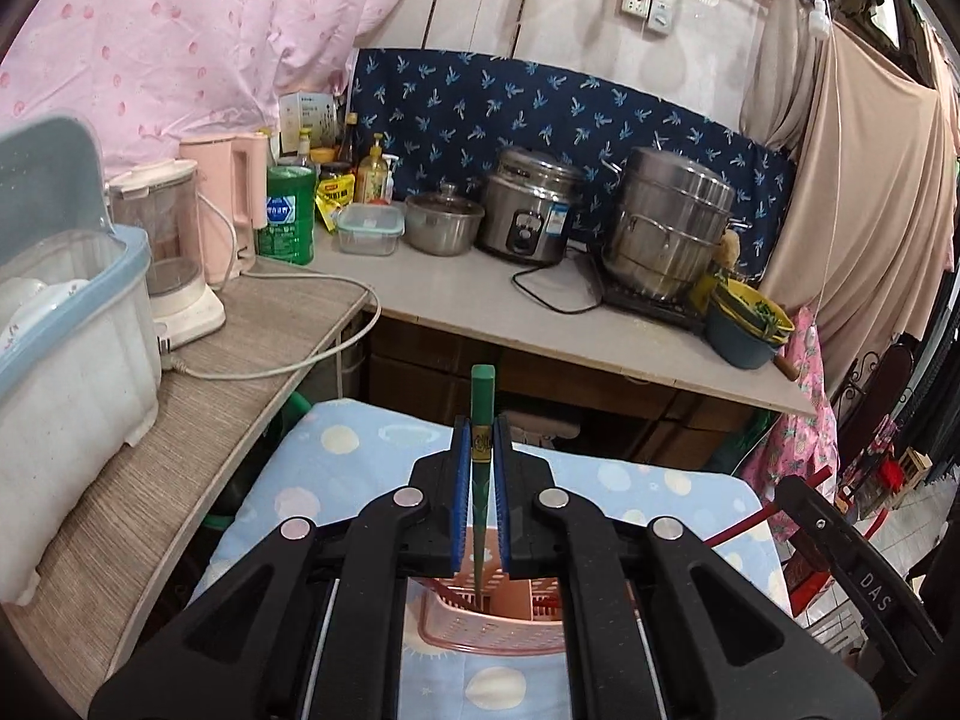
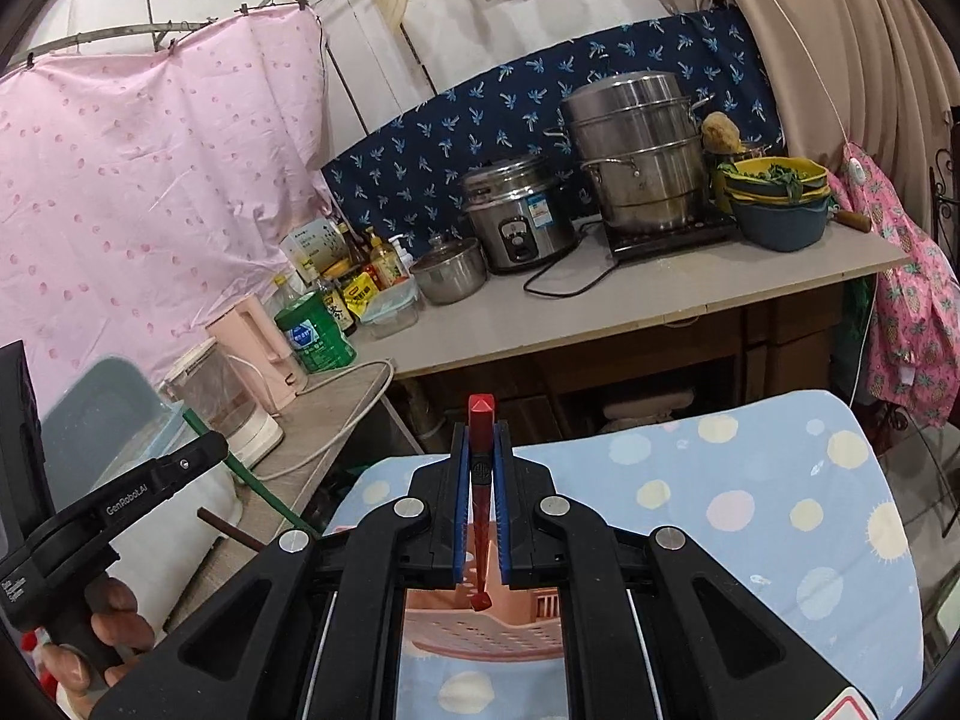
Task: Organize utensils
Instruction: 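Lower both chopsticks into the pink basket and open both grippers, then move both open grippers back down to the row of chopsticks, then grasp a brown chopstick with the right gripper while the left grasps the green chopstick, then lift both held chopsticks and carry them over the pink basket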
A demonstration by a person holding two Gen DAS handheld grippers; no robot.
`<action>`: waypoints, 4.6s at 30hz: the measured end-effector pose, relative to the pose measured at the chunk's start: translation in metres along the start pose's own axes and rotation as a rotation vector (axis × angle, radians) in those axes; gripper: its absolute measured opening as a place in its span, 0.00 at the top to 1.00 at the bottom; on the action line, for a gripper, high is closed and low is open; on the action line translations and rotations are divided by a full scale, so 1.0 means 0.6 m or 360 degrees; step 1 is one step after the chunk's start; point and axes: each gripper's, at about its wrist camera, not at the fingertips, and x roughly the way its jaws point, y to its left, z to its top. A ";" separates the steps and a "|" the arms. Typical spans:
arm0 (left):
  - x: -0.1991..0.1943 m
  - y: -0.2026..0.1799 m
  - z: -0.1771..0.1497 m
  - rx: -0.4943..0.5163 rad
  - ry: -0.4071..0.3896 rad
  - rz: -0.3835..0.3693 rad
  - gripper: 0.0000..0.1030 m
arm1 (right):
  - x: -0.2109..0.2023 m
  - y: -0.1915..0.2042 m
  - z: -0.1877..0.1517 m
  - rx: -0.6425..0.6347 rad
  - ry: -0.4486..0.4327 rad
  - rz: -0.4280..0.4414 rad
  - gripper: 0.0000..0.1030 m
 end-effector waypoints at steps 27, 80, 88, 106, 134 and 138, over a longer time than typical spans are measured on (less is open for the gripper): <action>-0.157 0.027 -0.129 0.0071 0.0031 0.0057 0.66 | -0.189 0.012 -0.138 -0.0089 0.0006 -0.0012 0.76; -0.206 0.067 -0.522 0.0124 0.0710 0.0042 0.61 | -0.201 -0.004 -0.524 -0.0321 0.0638 -0.0249 0.91; -0.203 0.059 -0.530 0.0144 0.0731 0.0017 0.61 | -0.212 -0.012 -0.528 -0.0323 0.0623 -0.0255 0.93; -0.189 0.046 -0.549 0.0218 0.0752 0.0051 0.64 | -0.227 -0.016 -0.535 -0.0332 0.0612 -0.0269 0.93; -0.185 0.078 -0.533 0.0136 0.0747 0.0080 0.93 | -0.235 -0.022 -0.527 -0.0273 0.0620 -0.0238 0.93; -0.194 0.088 -0.518 0.0107 0.0714 0.0082 0.93 | -0.245 -0.022 -0.509 -0.0266 0.0573 -0.0236 0.93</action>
